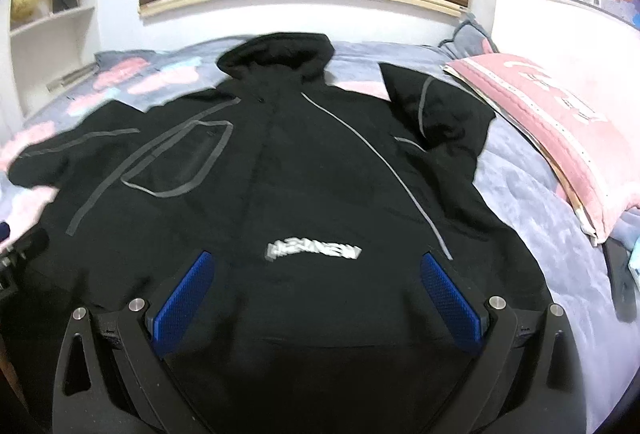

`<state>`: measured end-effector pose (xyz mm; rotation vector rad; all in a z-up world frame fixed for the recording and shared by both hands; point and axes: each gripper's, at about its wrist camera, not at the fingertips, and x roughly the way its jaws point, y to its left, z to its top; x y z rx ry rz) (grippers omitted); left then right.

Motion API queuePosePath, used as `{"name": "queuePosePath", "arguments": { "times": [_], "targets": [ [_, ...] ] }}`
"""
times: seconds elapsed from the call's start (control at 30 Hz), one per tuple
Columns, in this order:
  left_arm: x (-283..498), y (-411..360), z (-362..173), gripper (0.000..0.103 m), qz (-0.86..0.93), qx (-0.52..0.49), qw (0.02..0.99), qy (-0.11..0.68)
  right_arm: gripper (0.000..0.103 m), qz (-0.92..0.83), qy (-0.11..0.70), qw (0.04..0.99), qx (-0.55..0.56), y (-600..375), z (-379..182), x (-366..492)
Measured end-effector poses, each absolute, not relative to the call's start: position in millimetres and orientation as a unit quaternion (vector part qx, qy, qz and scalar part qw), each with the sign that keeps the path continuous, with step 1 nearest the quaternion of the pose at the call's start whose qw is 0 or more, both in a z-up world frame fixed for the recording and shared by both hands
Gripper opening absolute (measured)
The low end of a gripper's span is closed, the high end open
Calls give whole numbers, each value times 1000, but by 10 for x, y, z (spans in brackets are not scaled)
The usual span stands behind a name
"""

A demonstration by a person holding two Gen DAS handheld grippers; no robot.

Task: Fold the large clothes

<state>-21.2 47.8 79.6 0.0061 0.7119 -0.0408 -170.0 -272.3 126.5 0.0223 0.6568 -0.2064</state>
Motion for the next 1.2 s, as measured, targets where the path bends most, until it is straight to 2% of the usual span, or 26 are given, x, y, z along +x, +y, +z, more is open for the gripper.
{"name": "queuePosePath", "arguments": {
  "times": [0.17,0.27,0.47,0.7,0.93,1.03,1.13,1.17,1.2],
  "targets": [
    [-102,1139,1197,96,1,-16,947,321,103,-69,306,949,19,-2472,1618,-1589],
    [16,1592,1240,96,45,-17,952,304,103,-46,295,954,29,-2319,1776,-1493],
    [416,2522,1098,96,116,-38,933,339,103,-47,320,946,-15,-2025,1536,-1049],
    [879,3586,551,96,123,-204,889,390,103,-60,354,930,-77,-1813,868,-828],
    [1249,4517,299,96,103,-405,843,339,103,-51,351,931,-89,-1729,777,-838],
    [1579,4576,138,95,99,-414,829,362,103,-52,348,931,-95,-1716,755,-838],
    [1912,4512,85,77,119,-370,843,372,103,-50,345,932,-97,-1710,740,-843],
    [2074,4462,60,59,123,-344,847,385,103,-49,344,933,-96,-1718,732,-840],
    [2181,4417,48,36,129,-324,850,394,103,-47,344,933,-93,-1726,725,-838]
  ]
}}
